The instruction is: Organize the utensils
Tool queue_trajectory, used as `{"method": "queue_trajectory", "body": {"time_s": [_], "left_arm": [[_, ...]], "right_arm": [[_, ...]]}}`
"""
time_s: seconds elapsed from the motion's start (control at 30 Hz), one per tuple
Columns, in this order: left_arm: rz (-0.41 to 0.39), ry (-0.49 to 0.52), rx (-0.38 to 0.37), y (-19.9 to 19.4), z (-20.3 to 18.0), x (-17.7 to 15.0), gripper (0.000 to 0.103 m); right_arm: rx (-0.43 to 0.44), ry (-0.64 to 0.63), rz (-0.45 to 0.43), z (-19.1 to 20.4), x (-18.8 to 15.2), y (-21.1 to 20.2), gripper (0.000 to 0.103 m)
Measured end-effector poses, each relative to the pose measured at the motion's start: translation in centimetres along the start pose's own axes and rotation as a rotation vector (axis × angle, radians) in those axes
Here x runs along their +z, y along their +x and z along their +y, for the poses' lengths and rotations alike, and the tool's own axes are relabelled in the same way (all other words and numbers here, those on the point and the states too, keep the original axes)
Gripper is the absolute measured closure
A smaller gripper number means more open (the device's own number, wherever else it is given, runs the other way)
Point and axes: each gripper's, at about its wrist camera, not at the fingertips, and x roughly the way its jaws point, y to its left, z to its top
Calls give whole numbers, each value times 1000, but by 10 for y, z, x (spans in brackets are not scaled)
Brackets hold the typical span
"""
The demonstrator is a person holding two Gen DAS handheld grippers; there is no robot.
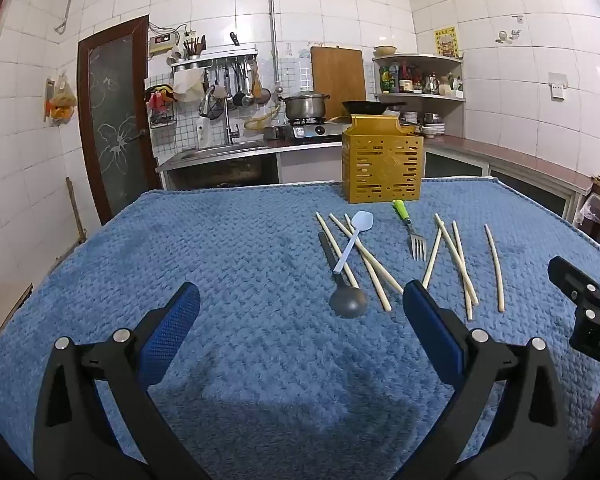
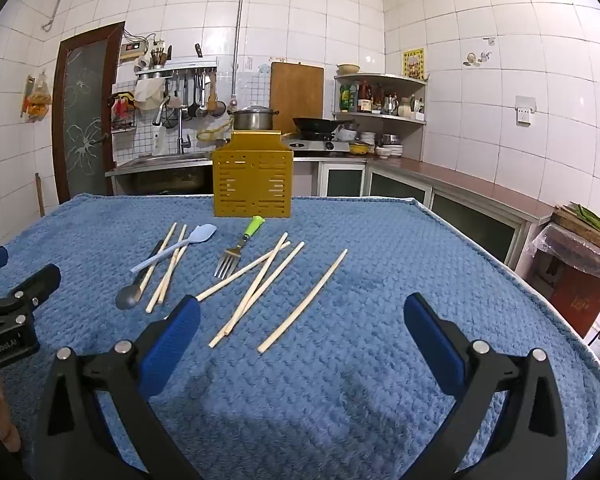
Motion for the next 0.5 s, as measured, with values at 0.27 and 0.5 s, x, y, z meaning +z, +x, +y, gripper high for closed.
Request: {"method": "queue_trajectory", "body": {"time_s": [0.27,0.5], "left_arm": [[10,-12,-9,3,-3,1,5],[3,-7,-10,-1,-2,4,5]], "right_arm": [[-6,-3,-3,1,0,0,4],[-2,3,-15,-1,0,-2,4]]}}
